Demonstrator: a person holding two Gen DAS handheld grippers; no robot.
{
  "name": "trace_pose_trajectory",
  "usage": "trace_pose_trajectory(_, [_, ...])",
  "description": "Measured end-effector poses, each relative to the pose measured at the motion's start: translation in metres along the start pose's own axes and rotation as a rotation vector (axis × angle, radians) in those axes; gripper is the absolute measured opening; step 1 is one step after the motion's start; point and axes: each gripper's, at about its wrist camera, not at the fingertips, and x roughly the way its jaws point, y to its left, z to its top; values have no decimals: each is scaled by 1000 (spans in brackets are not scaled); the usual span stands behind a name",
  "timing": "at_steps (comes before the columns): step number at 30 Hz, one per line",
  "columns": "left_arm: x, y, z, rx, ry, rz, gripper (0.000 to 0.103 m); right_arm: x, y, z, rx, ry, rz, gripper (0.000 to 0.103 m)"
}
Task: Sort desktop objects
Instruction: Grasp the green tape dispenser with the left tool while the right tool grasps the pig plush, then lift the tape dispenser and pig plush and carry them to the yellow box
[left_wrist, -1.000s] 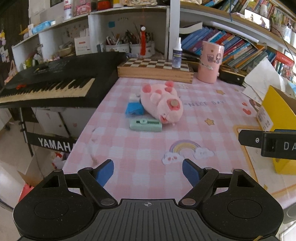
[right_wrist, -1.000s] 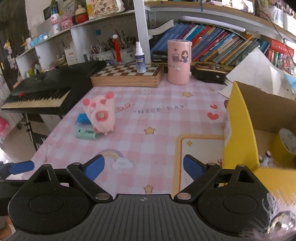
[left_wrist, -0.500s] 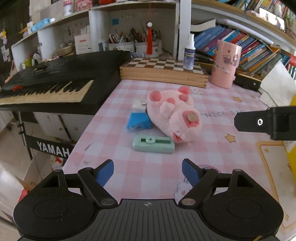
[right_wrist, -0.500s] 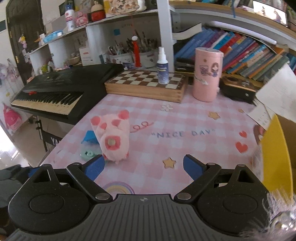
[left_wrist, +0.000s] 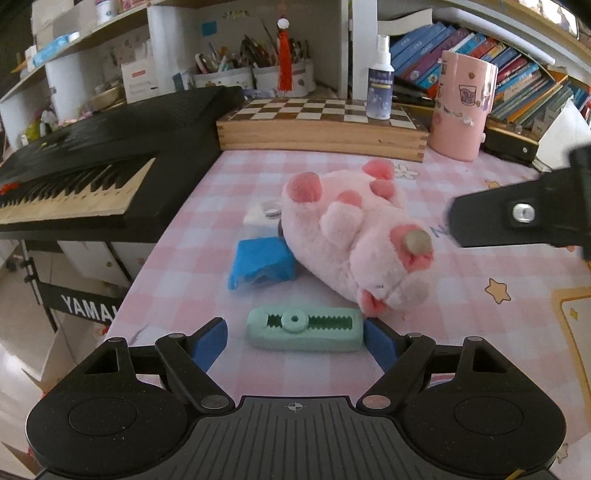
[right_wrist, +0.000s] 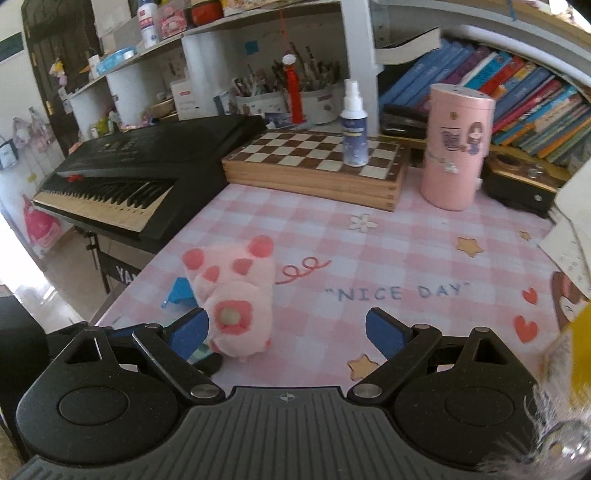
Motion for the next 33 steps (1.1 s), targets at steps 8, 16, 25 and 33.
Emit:
trace_pose_trajectory(8, [0,3,-1,4,1,-33,70,42,15,16,-51,53,56,93])
trace_pose_trajectory(16, [-24,29,-12,-79,4,11,70,89,29,19,-121,126,82,91])
trace_pose_trajectory(25, [-55,37,-10,-136,-56,-18,70,64,26,10,-109,53,72,56])
trace_pose_trajectory(33, [-96,34,1,-114,-153,-106,70,-9,2,-7,10,23,-33,56])
